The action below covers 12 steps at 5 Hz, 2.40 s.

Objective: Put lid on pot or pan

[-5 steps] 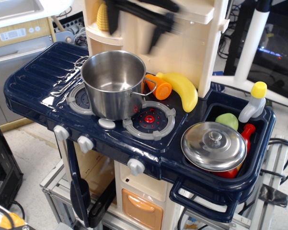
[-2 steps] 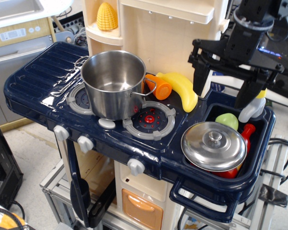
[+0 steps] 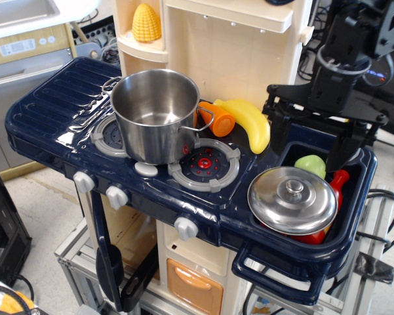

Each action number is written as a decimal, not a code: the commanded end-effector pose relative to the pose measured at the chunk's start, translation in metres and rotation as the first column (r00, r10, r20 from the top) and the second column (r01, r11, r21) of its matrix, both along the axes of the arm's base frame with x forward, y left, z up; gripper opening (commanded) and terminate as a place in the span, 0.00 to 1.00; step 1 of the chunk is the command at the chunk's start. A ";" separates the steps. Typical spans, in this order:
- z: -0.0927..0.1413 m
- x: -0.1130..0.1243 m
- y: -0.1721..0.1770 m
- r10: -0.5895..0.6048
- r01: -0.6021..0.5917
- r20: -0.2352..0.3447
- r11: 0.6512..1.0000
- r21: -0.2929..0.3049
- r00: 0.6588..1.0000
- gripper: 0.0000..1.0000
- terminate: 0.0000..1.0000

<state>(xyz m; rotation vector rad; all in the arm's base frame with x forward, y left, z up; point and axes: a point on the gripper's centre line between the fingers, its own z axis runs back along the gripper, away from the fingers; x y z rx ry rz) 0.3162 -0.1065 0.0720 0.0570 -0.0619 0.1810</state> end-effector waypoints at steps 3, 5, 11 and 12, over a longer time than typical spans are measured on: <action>-0.029 0.004 0.002 0.012 -0.009 0.077 0.999 -0.043 0.997 1.00 0.00; -0.032 -0.002 0.001 0.047 -0.042 0.085 0.997 -0.066 0.995 0.00 0.00; 0.099 -0.030 0.121 -0.068 0.080 -0.063 0.976 0.204 0.996 0.00 0.00; 0.096 -0.012 0.146 -0.133 0.140 -0.047 0.972 0.190 0.990 0.00 0.00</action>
